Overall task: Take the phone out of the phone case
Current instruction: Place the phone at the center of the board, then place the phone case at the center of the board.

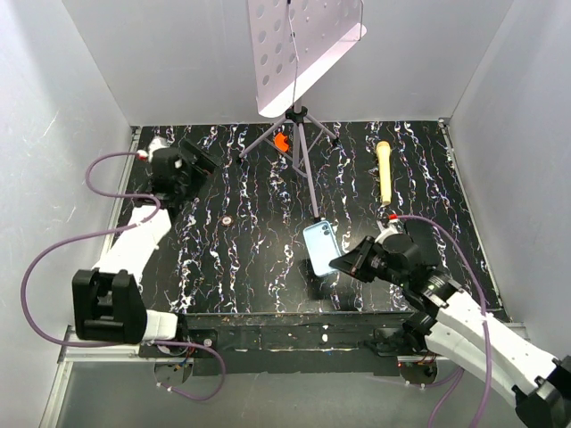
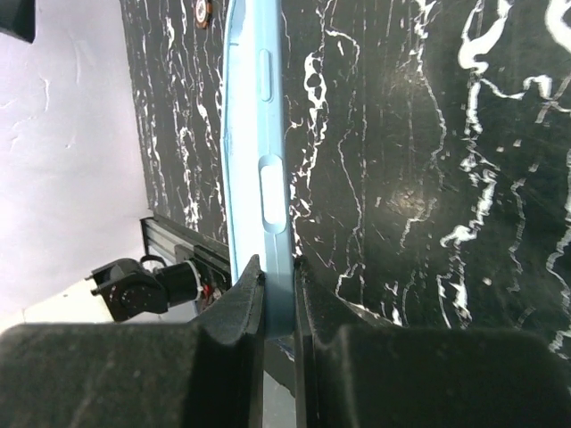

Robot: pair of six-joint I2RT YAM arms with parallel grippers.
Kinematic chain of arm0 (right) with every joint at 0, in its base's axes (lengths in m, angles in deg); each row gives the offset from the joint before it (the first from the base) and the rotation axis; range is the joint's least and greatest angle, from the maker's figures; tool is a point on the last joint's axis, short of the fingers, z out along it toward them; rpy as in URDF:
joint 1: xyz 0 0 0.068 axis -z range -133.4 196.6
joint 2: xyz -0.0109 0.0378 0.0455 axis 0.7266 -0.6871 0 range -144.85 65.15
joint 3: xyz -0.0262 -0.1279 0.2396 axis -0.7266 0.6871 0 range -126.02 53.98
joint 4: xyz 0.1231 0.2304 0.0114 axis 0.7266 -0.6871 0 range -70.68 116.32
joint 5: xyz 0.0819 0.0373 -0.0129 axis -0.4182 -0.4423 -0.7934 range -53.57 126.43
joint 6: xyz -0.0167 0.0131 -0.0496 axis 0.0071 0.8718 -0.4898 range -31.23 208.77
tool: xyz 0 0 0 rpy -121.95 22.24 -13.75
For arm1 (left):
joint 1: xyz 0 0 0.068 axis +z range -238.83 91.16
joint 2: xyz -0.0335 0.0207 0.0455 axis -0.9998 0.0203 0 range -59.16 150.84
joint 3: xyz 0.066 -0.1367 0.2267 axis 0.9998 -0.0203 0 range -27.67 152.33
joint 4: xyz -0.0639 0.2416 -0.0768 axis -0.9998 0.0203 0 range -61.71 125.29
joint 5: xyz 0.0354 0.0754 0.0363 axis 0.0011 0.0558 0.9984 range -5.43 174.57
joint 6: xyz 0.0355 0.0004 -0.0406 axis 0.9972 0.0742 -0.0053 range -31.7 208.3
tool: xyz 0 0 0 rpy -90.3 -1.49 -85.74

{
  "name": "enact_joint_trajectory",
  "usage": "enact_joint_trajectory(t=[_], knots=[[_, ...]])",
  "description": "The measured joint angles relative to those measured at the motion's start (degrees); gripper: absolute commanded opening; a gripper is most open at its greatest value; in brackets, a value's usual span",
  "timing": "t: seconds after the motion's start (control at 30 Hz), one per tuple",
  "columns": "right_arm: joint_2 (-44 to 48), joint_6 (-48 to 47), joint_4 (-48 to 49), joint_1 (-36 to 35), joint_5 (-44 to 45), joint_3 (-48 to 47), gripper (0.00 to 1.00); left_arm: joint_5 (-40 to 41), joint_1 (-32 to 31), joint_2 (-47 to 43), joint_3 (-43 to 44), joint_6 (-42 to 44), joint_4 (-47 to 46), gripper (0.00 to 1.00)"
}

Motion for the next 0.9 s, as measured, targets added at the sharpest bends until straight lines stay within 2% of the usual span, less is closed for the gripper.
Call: enact_joint_trajectory(t=[0.17, 0.37, 0.67, 0.73, 0.77, 0.83, 0.87, 0.9], knots=[[-8.7, 5.0, 12.5, -1.1, -1.6, 3.7, 0.01, 0.4, -10.0, -7.8, -3.0, 12.3, 2.3, 0.98], [-21.1, 8.6, 22.1, -4.5, 0.5, 2.5, 0.01, 1.7, -9.8, -8.6, -3.6, 20.9, 5.6, 0.98], [-39.9, 10.6, 30.6, -5.9, 4.8, -8.6, 0.08, -0.6, -9.8, -10.5, -3.6, 22.2, 7.4, 1.0], [-42.9, 10.8, 32.2, -6.0, 4.8, -11.1, 0.18, -1.0, -9.8, -11.0, -3.6, 22.1, 7.5, 1.0], [-44.2, 11.0, 33.0, -6.1, 4.8, -12.1, 0.4, -1.1, -9.8, -11.4, -3.6, 22.0, 7.6, 1.0], [-46.5, 11.7, 34.7, -6.2, 4.5, -13.5, 0.67, -1.2, -9.8, -12.3, -3.6, 21.9, 7.6, 0.99], [-47.6, 12.0, 35.3, -6.2, 4.0, -13.8, 0.76, -1.3, -9.8, -12.9, -3.6, 21.8, 7.5, 1.0], [-48.8, 12.5, 35.6, -6.2, 3.3, -14.2, 0.79, -1.4, -9.8, -13.3, -3.6, 21.8, 7.5, 1.0]])
